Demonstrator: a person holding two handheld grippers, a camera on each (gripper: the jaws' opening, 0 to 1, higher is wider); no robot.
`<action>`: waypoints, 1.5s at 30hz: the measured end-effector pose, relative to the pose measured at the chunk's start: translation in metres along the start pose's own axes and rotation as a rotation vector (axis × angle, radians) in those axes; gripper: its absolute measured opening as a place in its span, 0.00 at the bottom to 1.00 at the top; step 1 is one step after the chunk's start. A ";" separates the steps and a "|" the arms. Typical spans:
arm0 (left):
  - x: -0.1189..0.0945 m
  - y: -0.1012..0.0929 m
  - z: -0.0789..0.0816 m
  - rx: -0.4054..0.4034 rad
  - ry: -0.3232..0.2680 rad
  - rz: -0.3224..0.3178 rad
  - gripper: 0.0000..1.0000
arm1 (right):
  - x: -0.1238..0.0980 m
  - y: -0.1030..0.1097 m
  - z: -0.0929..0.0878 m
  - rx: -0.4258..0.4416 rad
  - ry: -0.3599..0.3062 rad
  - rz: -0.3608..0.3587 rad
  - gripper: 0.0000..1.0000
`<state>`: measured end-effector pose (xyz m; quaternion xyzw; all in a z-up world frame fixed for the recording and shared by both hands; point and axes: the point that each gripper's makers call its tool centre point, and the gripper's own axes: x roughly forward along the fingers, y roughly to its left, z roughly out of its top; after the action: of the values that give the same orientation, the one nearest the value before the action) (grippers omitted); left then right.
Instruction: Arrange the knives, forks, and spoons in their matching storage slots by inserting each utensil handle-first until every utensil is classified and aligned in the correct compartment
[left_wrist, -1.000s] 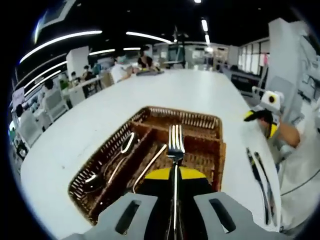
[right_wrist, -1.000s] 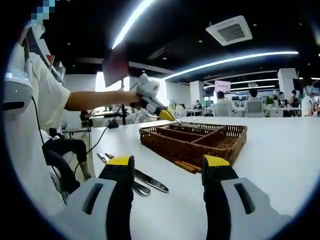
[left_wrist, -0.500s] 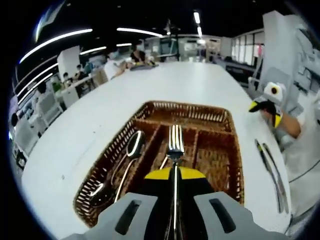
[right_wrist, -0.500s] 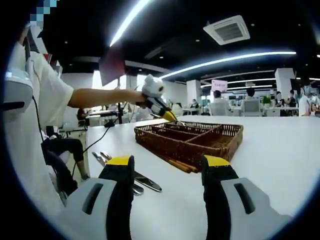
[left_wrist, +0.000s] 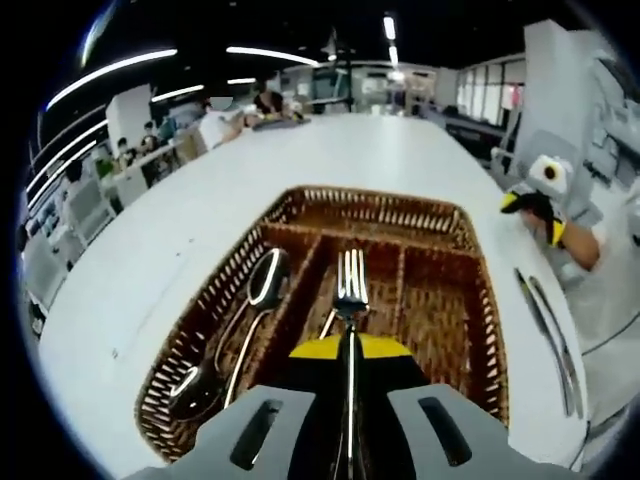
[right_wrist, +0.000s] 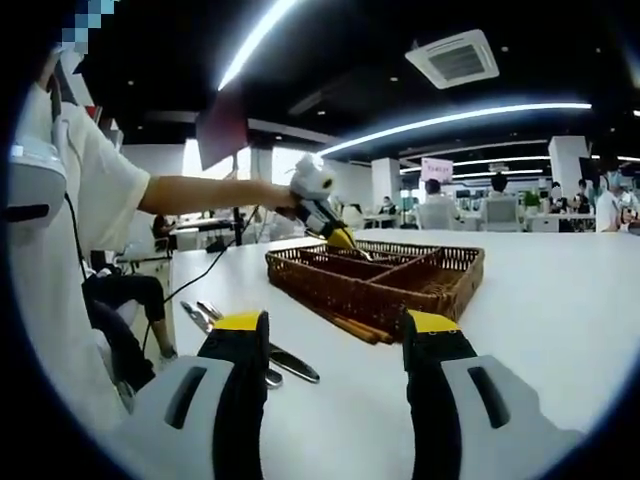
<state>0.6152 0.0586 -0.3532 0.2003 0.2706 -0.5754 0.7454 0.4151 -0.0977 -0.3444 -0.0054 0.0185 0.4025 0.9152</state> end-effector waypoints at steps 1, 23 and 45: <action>0.001 -0.001 -0.001 0.008 0.009 -0.003 0.02 | 0.000 0.000 0.000 -0.002 0.001 0.002 0.55; 0.028 0.004 -0.019 0.062 0.054 -0.056 0.02 | -0.004 -0.003 0.000 -0.010 -0.001 -0.015 0.54; 0.038 0.012 -0.026 0.208 0.073 -0.058 0.03 | -0.009 -0.006 0.003 -0.019 -0.006 -0.027 0.53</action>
<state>0.6296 0.0494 -0.3976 0.2895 0.2420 -0.6139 0.6934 0.4138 -0.1087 -0.3406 -0.0132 0.0118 0.3901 0.9206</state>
